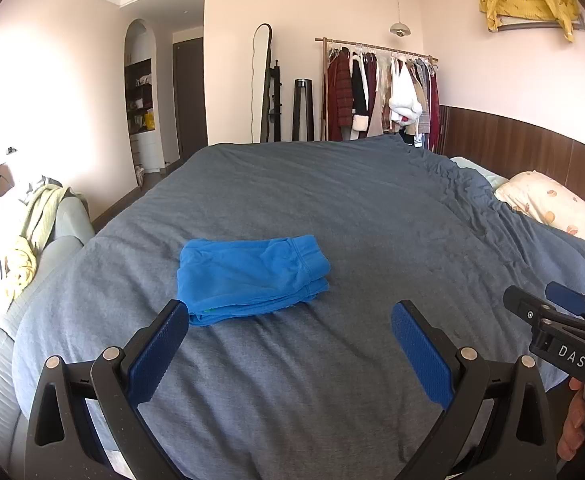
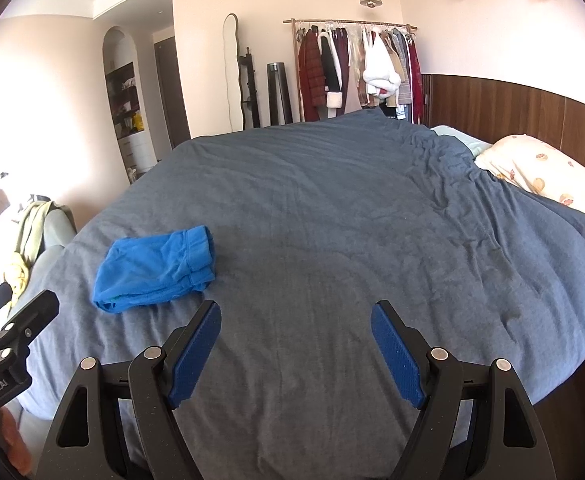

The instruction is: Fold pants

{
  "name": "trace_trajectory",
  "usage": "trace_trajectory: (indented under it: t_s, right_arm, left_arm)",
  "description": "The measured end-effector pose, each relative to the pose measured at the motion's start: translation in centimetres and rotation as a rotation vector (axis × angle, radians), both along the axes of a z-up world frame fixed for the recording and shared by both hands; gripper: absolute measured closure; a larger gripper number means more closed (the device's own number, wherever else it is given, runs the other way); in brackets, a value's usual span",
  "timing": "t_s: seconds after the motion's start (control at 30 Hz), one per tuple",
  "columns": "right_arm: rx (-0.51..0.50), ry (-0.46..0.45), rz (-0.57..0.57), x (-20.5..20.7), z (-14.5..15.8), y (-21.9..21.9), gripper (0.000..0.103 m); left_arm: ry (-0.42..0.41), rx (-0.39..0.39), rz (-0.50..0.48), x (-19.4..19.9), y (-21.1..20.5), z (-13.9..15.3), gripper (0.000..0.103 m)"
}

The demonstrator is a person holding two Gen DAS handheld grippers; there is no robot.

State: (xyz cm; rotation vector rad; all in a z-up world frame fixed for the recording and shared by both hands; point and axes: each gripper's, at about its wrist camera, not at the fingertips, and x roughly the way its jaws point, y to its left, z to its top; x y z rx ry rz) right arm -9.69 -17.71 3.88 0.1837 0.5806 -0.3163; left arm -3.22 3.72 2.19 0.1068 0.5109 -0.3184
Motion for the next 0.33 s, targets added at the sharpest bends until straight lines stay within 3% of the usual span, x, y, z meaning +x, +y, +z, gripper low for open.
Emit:
trace_trajectory:
  t_s: [0.33]
  right_arm:
    - [0.002, 0.001, 0.005, 0.04, -0.06, -0.21, 0.025]
  left_arm:
    - [-0.008, -0.010, 0.013, -0.40, -0.13, -0.02, 0.000]
